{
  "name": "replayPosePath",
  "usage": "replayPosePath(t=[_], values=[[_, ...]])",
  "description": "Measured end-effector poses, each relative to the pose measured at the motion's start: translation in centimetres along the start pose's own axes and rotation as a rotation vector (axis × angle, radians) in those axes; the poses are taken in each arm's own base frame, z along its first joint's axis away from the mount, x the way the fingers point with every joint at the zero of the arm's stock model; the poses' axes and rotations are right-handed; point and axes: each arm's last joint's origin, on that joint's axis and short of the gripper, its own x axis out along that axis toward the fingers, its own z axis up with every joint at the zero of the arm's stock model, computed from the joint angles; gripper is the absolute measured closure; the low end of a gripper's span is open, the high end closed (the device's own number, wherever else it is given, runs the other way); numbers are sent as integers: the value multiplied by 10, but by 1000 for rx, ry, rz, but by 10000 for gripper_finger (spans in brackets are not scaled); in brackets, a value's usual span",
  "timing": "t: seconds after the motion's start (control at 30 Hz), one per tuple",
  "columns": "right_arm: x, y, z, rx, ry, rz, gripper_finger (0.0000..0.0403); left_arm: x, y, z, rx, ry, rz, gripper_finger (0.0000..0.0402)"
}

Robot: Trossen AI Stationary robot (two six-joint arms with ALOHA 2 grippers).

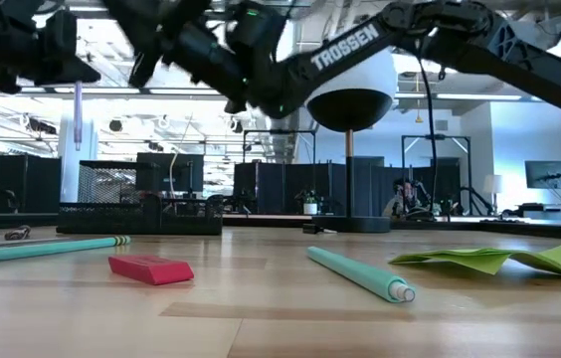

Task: Pick and place office supplies into organizer
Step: Put the purple pen into the black desk organizer

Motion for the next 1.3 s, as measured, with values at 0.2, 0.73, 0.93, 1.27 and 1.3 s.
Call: replayPosePath(t=[0.2,0.73,0.93,1.27,1.3], values=[[7,31,16,-88,392,-164,391,0,-3,-1,-7,-2,0,384],[-52,191,171,-384,682,-612,362,1,-14,1,-49,-6,18,384],[-73,225,223,-526,481,-711,359,7,-33,0,-85,-16,71,384],[-84,233,229,-488,495,-732,360,32,-85,4,-38,-9,158,384],[-84,231,226,-475,514,-732,360,37,-88,3,-26,1,159,384]])
